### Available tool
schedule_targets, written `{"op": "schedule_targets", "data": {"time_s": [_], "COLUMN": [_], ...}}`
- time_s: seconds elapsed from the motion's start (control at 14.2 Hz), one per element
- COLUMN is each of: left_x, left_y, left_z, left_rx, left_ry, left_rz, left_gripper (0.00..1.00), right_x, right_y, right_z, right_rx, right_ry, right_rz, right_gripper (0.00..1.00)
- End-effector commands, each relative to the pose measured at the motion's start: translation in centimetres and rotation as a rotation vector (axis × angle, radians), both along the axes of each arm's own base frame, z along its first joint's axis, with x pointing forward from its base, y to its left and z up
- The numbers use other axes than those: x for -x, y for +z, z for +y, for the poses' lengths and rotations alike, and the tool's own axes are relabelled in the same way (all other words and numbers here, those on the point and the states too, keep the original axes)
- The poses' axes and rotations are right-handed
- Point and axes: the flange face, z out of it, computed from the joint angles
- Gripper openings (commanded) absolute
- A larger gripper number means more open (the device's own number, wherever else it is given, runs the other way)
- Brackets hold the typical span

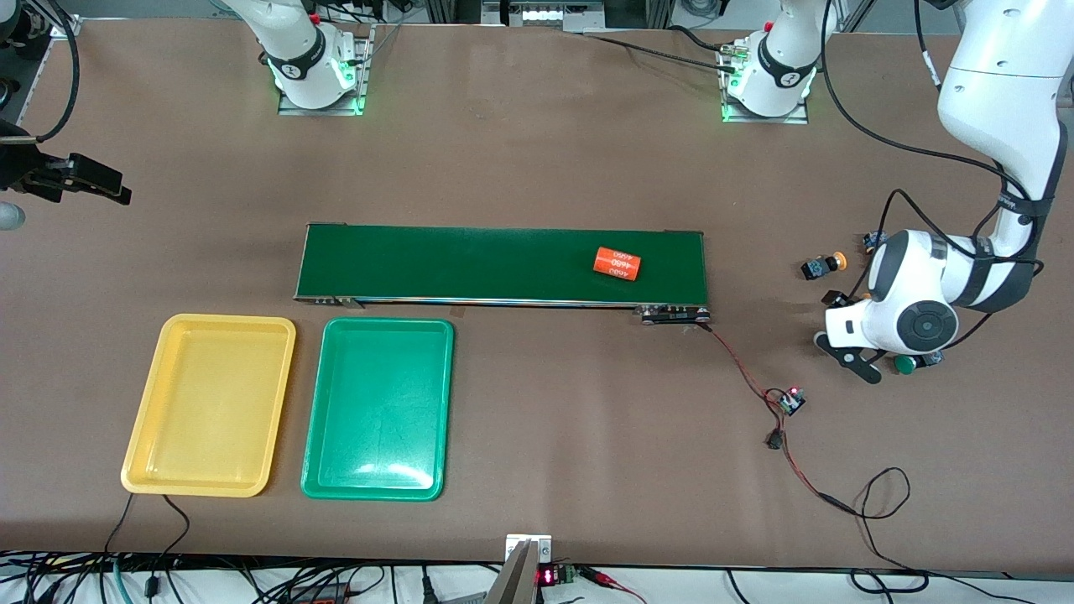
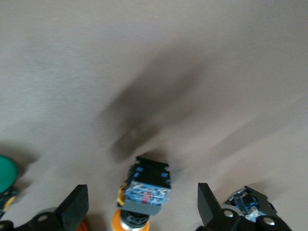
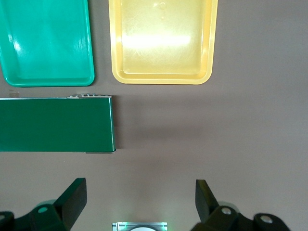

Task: Sort buttons by color to trays
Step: 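Grasp the yellow-capped button with the left gripper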

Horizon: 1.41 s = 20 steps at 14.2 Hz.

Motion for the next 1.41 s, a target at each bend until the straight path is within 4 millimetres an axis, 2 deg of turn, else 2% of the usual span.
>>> {"op": "schedule_targets", "data": {"time_s": [0.0,0.14,0.49,0.84,0.91,1.19,1.27,1.34], "left_x": [0.8,0.9,1.0,1.0,1.1,1.1,1.2,1.2], "left_y": [-0.3,-0.5,-1.0,-1.8,-2.4,-2.8,-3.0,-3.0], "left_z": [-1.1,-1.0,0.0,0.2,0.2,0.3,0.4,0.5], "left_rx": [-0.022,-0.023,-0.059,-0.068,-0.066,-0.067,-0.068,-0.067], "left_ry": [-0.048,-0.048,-0.08,-0.09,-0.092,-0.09,-0.089,-0.088], "left_rz": [0.016,0.022,0.029,0.029,0.037,0.04,0.043,0.044], "left_gripper": [1.0,0.96,0.95,0.83,0.83,0.82,0.79,0.72], "right_x": [0.2,0.2,0.2,0.2,0.2,0.2,0.2,0.2], "right_y": [0.3,0.3,0.3,0.3,0.3,0.3,0.3,0.3], "right_z": [-0.3,-0.4,-0.4,-0.4,-0.4,-0.4,-0.4,-0.4], "right_rx": [-0.004,-0.004,-0.004,-0.004,-0.004,-0.004,-0.004,-0.004], "right_ry": [0.01,0.009,0.009,0.009,0.009,0.009,0.009,0.009], "right_rz": [0.005,0.005,0.005,0.005,0.005,0.005,0.005,0.005], "right_gripper": [1.0,1.0,1.0,1.0,1.0,1.0,1.0,1.0]}}
